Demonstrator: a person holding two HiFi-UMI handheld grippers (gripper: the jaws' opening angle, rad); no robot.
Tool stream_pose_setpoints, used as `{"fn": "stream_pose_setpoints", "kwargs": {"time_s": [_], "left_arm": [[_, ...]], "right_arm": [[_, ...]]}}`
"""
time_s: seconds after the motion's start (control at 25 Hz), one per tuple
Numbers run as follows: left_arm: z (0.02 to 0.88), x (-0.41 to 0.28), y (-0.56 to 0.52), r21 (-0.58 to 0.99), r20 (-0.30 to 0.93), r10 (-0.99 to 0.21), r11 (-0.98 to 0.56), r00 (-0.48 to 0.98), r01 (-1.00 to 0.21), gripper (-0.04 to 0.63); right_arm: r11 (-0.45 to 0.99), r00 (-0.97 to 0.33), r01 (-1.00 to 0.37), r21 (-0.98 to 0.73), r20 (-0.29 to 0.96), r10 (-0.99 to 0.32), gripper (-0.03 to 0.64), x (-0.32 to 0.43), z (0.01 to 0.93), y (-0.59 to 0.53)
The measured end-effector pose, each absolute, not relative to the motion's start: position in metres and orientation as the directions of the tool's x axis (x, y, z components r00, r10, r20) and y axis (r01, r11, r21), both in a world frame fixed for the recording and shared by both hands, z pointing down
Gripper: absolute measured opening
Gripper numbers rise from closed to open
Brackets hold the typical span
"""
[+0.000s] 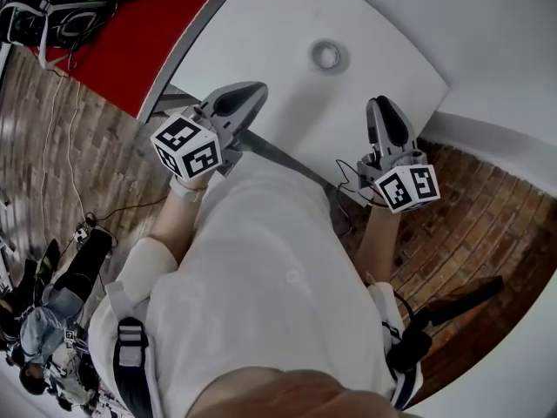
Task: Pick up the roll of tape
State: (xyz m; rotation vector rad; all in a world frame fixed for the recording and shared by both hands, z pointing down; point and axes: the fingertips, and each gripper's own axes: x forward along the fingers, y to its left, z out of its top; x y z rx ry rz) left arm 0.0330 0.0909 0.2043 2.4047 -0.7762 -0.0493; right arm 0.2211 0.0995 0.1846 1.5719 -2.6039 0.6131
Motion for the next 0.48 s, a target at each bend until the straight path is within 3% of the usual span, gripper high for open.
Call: {"fn": "stream_pose_setpoints", "kwargs": {"time_s": [0.48], "left_arm": [[0.245,0.025,0.045,0.671,0.153,-0.467,-0.598,0.871,-0.438,0.008]], "right_arm": [[0.416,-0.482,-0.876,-0.244,0.42,-0.769,0.08,0.188,0.214,0.04]]}}
